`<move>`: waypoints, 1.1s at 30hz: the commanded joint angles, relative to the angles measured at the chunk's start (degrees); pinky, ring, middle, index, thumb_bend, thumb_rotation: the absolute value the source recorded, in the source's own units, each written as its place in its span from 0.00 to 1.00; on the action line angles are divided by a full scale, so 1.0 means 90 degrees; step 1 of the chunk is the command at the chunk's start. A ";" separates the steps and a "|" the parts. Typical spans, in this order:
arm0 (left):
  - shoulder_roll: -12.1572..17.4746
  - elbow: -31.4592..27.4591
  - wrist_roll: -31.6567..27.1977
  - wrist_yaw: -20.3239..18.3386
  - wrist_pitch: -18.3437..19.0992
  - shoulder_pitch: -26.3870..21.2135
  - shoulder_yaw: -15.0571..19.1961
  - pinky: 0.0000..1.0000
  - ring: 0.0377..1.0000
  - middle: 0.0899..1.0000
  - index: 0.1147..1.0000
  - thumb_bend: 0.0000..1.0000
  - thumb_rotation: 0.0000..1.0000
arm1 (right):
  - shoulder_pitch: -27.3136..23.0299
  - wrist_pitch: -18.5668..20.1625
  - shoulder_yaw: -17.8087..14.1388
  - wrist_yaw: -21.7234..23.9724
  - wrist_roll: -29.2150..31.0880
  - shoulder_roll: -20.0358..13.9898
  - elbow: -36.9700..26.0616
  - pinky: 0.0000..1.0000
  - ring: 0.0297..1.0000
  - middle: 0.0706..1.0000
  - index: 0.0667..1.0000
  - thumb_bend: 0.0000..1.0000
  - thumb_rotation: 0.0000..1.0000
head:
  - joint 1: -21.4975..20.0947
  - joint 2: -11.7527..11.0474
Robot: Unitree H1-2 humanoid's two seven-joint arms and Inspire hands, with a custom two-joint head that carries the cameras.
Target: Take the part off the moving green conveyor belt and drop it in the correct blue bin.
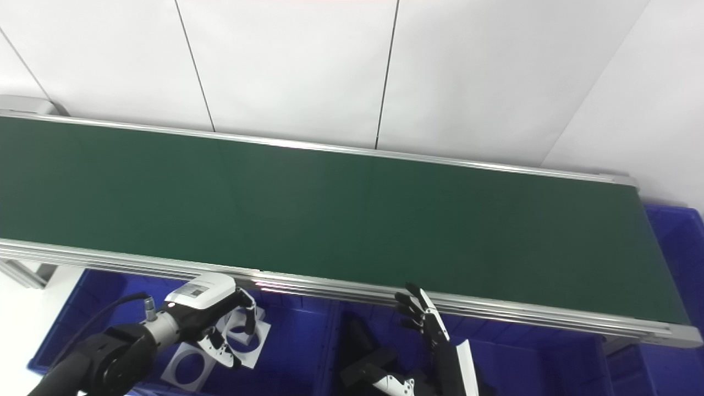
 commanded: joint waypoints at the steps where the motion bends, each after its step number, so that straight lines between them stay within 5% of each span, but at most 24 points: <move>1: 0.0172 -0.0356 -0.0063 -0.0120 0.0208 0.0020 0.0164 0.88 0.85 0.81 0.75 0.72 0.27 | -0.0020 -0.0318 -0.0019 0.0057 -0.0020 0.0084 -0.0155 0.73 0.79 0.83 0.91 0.85 0.46 | 0.0006 0.0005; 8: 0.0256 -0.0826 -0.0858 -0.0338 0.0296 0.0398 0.0572 0.86 0.90 0.89 0.83 0.90 0.51 | 0.0021 -0.0321 -0.0057 0.0019 -0.0097 0.0148 -0.0120 0.74 0.79 0.83 0.91 0.85 0.45 | -0.0138 -0.0013; 10: 0.0211 -0.0860 -0.1391 -0.0293 0.0151 0.0522 0.0736 0.83 0.89 0.88 0.83 0.91 0.49 | 0.0047 -0.0340 -0.0052 -0.0010 -0.0141 0.0166 -0.0116 0.74 0.79 0.83 0.91 0.85 0.46 | -0.0154 -0.0008; 15: -0.0192 -0.0708 -0.3532 0.0062 -0.0982 0.0990 0.1164 0.71 0.81 0.83 0.79 0.90 0.41 | 0.0082 -0.0359 -0.0021 -0.0083 -0.0221 0.0186 -0.0094 0.74 0.79 0.83 0.90 0.85 0.46 | -0.0300 -0.0003; 19: -0.0638 -0.0313 -0.4721 0.0279 -0.1976 0.1225 0.1232 0.72 0.78 0.80 0.79 0.91 0.42 | 0.0138 -0.0343 -0.0027 -0.0058 -0.0259 0.0208 -0.0109 0.75 0.80 0.84 0.90 0.84 0.46 | -0.0458 -0.0013; 22: -0.1054 -0.0129 -0.5673 0.0281 -0.2104 0.1436 0.1296 0.77 0.80 0.83 0.82 0.93 0.42 | 0.0206 -0.0257 -0.0032 -0.0028 -0.0377 0.0255 -0.0157 0.76 0.81 0.85 0.90 0.85 0.49 | -0.0694 -0.0023; 33: -0.1773 0.0897 -0.6757 0.0268 -0.3015 0.1348 0.1449 0.86 0.86 0.88 0.89 0.91 0.38 | 0.0281 -0.0237 0.0014 -0.0008 -0.0502 0.0390 -0.0142 0.77 0.82 0.86 0.91 0.84 0.48 | -0.1055 -0.0066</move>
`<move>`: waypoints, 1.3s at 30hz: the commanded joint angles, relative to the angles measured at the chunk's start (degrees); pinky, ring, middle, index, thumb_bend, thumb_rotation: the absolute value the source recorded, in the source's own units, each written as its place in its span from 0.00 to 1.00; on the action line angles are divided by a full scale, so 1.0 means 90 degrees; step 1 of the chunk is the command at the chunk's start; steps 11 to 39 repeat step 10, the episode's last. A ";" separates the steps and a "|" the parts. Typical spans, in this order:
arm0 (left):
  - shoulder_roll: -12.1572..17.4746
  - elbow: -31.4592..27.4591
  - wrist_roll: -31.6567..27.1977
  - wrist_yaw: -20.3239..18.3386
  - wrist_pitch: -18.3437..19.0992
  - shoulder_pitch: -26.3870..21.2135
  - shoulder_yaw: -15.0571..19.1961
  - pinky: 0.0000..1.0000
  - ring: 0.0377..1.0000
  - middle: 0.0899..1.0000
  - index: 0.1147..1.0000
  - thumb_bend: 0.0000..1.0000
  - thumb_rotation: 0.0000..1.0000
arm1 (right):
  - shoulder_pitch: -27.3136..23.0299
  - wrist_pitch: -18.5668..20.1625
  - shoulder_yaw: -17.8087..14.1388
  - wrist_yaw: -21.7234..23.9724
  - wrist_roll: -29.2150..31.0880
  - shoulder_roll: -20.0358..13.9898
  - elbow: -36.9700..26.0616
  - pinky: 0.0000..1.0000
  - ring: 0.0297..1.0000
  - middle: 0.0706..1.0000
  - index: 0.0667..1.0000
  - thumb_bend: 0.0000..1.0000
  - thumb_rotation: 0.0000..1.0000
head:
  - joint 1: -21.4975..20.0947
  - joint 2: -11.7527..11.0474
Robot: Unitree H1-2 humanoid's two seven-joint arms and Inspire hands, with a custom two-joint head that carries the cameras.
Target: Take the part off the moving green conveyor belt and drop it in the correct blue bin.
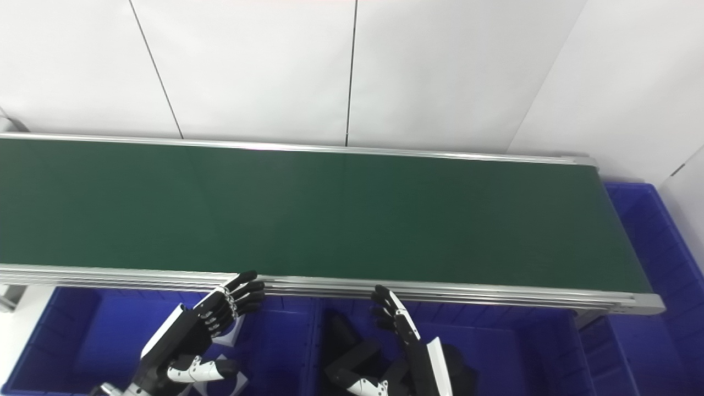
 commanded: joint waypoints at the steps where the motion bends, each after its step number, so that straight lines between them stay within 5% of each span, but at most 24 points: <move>1: -0.0098 -0.0042 -0.0114 0.0112 -0.0488 -0.0117 0.0111 0.85 0.86 0.87 0.88 0.91 0.38 | 0.0044 -0.0168 0.0027 0.0015 -0.0031 0.0129 -0.0210 0.77 0.82 0.86 0.91 0.84 0.48 | -0.0057 0.0014; 10: -0.0340 -0.0043 0.0294 0.0607 -0.0654 -0.0010 0.0404 0.82 0.84 0.86 0.86 0.90 0.41 | 0.0074 0.0122 0.0005 0.0056 -0.0168 0.0307 -0.0365 0.77 0.82 0.85 0.92 0.83 0.46 | -0.0242 0.0177; 39: -0.0340 -0.0043 0.0294 0.0607 -0.0654 -0.0010 0.0404 0.82 0.84 0.86 0.86 0.90 0.41 | 0.0074 0.0122 0.0005 0.0056 -0.0168 0.0307 -0.0365 0.77 0.82 0.85 0.92 0.83 0.46 | -0.0242 0.0177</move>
